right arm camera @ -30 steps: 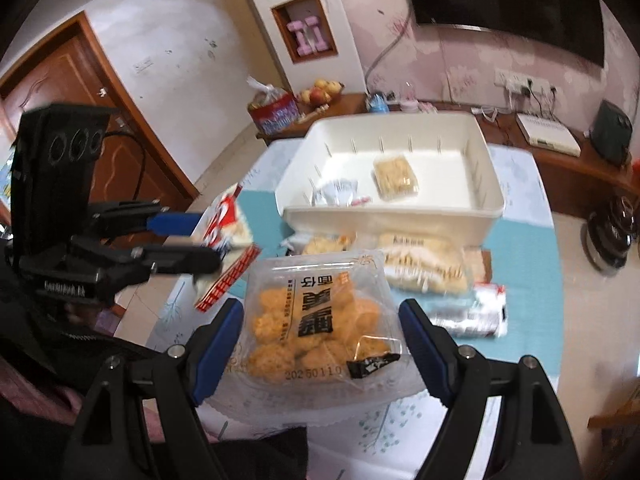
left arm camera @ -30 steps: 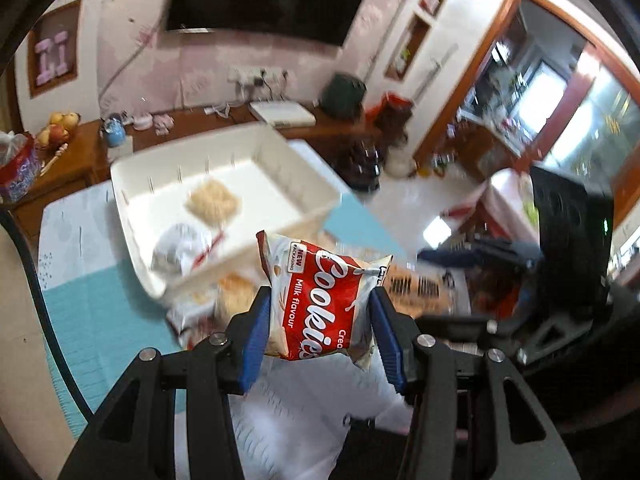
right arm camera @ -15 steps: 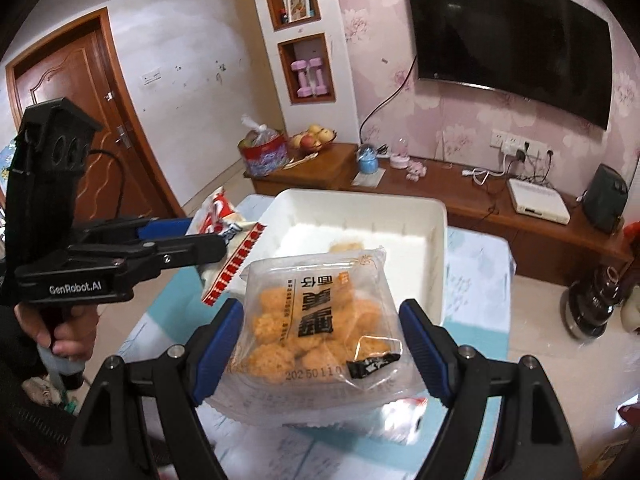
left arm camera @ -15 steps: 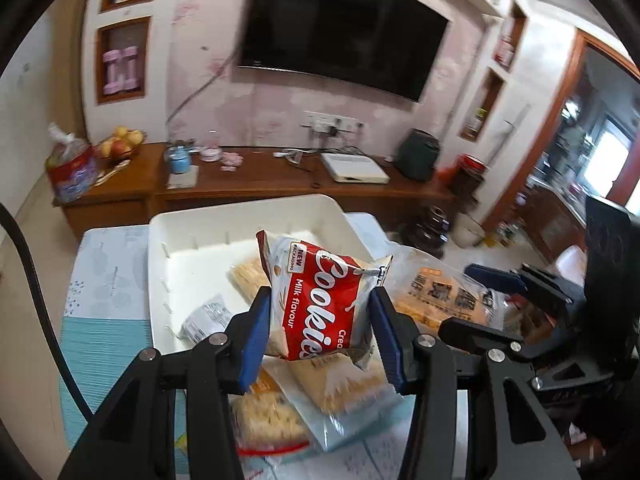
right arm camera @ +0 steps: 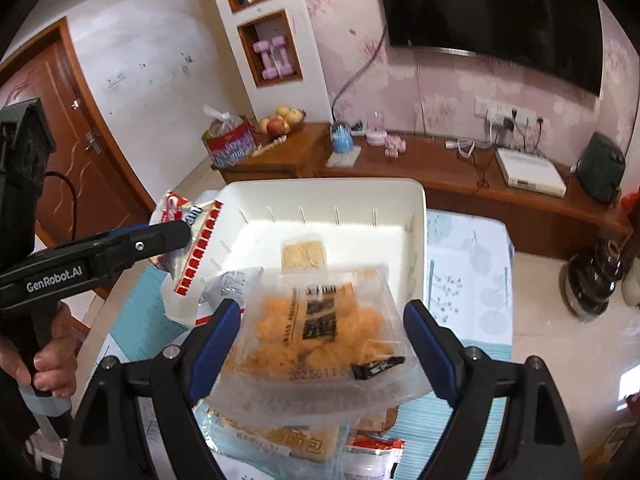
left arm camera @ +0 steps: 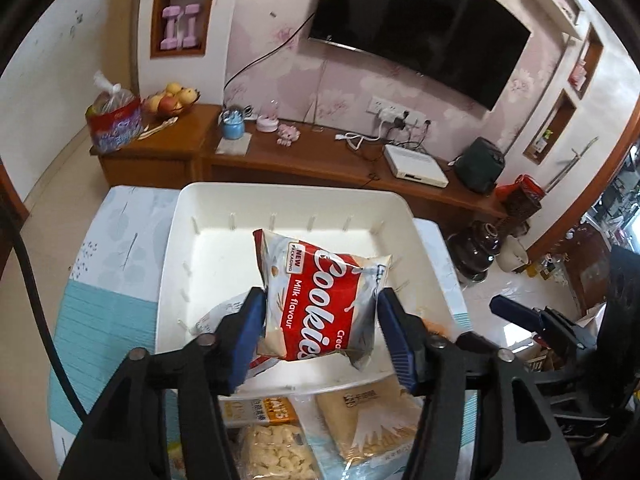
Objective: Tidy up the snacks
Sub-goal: 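Carry both packs over the white tray and release them inside, then grasp the large bread bag with the right tool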
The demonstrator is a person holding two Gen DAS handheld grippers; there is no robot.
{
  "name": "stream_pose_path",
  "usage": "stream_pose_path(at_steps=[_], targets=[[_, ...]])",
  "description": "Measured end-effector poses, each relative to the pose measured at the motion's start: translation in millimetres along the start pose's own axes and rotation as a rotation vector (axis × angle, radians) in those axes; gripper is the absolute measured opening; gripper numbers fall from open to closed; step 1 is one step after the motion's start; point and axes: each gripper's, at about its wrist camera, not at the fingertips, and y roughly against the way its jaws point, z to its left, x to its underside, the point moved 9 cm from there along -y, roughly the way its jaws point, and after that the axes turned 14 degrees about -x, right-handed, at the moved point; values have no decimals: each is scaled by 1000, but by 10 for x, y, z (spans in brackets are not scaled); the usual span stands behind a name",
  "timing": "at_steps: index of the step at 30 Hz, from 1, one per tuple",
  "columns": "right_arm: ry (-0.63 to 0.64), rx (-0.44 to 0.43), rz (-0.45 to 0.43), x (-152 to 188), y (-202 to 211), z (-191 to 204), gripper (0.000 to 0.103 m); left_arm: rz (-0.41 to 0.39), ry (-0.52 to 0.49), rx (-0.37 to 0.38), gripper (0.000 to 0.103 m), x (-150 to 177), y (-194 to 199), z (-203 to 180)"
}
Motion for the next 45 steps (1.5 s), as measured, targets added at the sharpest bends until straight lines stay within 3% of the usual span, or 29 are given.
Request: stream_pose_path(at_steps=[2, 7, 20, 30, 35, 45], targets=[[0, -14, 5, 9, -17, 19, 85, 2, 4, -16, 69, 8, -5, 54], [-5, -23, 27, 43, -20, 54, 85, -3, 26, -46, 75, 33, 72, 201], [-159, -54, 20, 288, 332, 92, 85, 23, 121, -85, 76, 466, 505, 656], [-290, -48, 57, 651, 473, 102, 85, 110, 207, -70, 76, 890, 673, 858], [-419, -69, 75, 865, 486, 71, 85, 159, 170, -47, 76, 1031, 660, 829], [-735, -110, 16, 1228, 476, -64, 85, 302, 24, 0, 76, 1237, 401, 674]])
